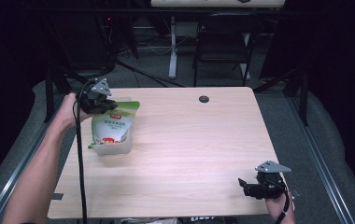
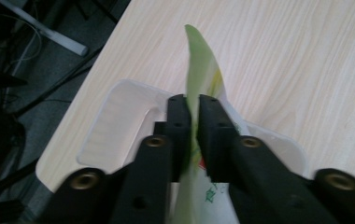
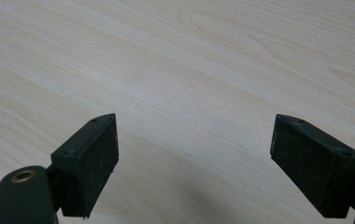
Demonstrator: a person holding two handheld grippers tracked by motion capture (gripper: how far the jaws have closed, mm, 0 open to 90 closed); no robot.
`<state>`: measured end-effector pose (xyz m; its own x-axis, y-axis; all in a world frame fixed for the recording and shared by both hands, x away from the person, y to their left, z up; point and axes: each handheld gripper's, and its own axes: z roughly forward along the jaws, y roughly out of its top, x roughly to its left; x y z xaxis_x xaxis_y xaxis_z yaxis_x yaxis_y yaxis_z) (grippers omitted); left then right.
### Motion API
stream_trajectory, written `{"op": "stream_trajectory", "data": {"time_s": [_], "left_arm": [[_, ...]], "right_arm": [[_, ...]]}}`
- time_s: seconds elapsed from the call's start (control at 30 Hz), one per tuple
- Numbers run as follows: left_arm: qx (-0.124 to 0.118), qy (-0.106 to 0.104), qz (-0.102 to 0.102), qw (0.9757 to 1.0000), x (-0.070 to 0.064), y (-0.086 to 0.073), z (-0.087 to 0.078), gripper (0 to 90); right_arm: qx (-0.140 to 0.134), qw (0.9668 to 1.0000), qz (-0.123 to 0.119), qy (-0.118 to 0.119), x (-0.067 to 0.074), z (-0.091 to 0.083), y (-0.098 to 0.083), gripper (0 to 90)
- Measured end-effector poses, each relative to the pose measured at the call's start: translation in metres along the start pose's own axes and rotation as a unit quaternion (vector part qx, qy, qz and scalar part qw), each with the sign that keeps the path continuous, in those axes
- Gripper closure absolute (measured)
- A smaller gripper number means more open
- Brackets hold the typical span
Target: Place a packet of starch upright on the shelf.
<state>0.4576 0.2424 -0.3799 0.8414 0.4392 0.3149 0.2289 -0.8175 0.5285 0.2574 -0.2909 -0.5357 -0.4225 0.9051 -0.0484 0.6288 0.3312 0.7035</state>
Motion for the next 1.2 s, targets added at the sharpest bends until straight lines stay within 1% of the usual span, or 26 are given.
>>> {"op": "stream_trajectory", "data": {"time_s": [0.03, 0.07, 0.13, 0.23, 0.27, 0.37, 0.53, 0.7, 0.77, 0.8, 0.83, 0.87, 0.9, 0.93, 0.97, 1.0, 1.1, 1.17, 1.2], "left_arm": [[0.000, -0.001, 0.004, 1.0000, 0.000, -0.001, -0.001, 89.1], [-0.002, -0.005, 0.015, 0.9999, -0.001, -0.002, -0.005, 89.9], [-0.004, -0.006, 0.019, 0.9998, -0.001, -0.002, -0.007, 90.0], [-0.012, -0.014, 0.028, 0.9994, -0.002, -0.005, -0.012, 90.0], [-0.018, -0.018, 0.030, 0.9992, -0.002, -0.006, -0.013, 90.0], [-0.030, -0.018, 0.036, 0.9988, -0.003, -0.009, -0.019, 90.0], [-0.059, -0.015, 0.030, 0.9977, -0.002, -0.016, -0.027, 90.0], [-0.072, -0.006, 0.031, 0.9969, -0.003, -0.023, -0.028, 90.0], [-0.076, -0.006, 0.028, 0.9967, -0.003, -0.027, -0.029, 90.0], [-0.083, -0.007, 0.025, 0.9962, -0.002, -0.030, -0.031, 90.0], [-0.083, -0.007, 0.025, 0.9962, -0.002, -0.030, -0.031, 90.0], [-0.092, -0.001, 0.025, 0.9955, -0.003, -0.033, -0.033, 90.0], [-0.099, -0.003, 0.021, 0.9949, -0.003, -0.035, -0.033, 90.0], [-0.102, 0.001, 0.022, 0.9945, -0.004, -0.036, -0.034, 90.0], [-0.102, 0.001, 0.022, 0.9945, -0.004, -0.036, -0.034, 90.0], [-0.112, 0.001, 0.018, 0.9935, -0.003, -0.040, -0.035, 90.0], [-0.118, 0.001, 0.014, 0.9929, -0.003, -0.044, -0.036, 90.0], [-0.133, 0.001, 0.004, 0.9910, -0.002, -0.049, -0.037, 90.0], [-0.133, 0.001, 0.004, 0.9910, -0.002, -0.049, -0.037, 90.0]], "right_arm": [[-0.004, 1.0000, 0.001, 0.002, 0.000, 0.001, 0.000, 14.5], [-0.002, 1.0000, 0.001, 0.005, 0.000, 0.001, 0.000, 14.5], [-0.002, 1.0000, 0.001, 0.004, 0.000, 0.001, 0.000, 14.5], [0.000, 1.0000, -0.001, 0.003, 0.000, 0.000, 0.000, 14.5], [-0.002, 1.0000, 0.002, 0.003, 0.000, 0.001, 0.000, 14.5], [-0.002, 1.0000, 0.002, 0.002, 0.001, 0.001, 0.000, 14.5], [-0.003, 1.0000, 0.002, 0.001, 0.001, 0.001, 0.000, 14.5], [-0.002, 1.0000, 0.001, 0.000, 0.000, 0.000, 0.000, 14.5], [-0.004, 1.0000, 0.002, -0.002, 0.000, 0.001, 0.000, 14.5], [-0.001, 1.0000, 0.002, -0.001, 0.000, 0.000, 0.000, 14.5], [-0.001, 1.0000, 0.001, 0.000, 0.000, 0.000, 0.000, 14.5], [0.000, 1.0000, 0.000, 0.000, 0.000, 0.000, 0.001, 14.5], [-0.003, 1.0000, 0.001, 0.000, 0.001, 0.001, 0.000, 14.5], [-0.003, 1.0000, 0.002, -0.001, 0.001, 0.001, 0.001, 14.5], [-0.001, 1.0000, 0.000, 0.001, 0.000, 0.000, 0.001, 14.5], [-0.004, 1.0000, 0.002, 0.000, 0.000, 0.001, 0.001, 14.5], [-0.003, 1.0000, 0.001, -0.003, 0.001, 0.001, 0.001, 14.5], [-0.003, 1.0000, 0.001, -0.001, 0.001, 0.001, 0.002, 14.5], [-0.003, 1.0000, 0.001, -0.001, 0.001, 0.001, 0.002, 14.5]]}}
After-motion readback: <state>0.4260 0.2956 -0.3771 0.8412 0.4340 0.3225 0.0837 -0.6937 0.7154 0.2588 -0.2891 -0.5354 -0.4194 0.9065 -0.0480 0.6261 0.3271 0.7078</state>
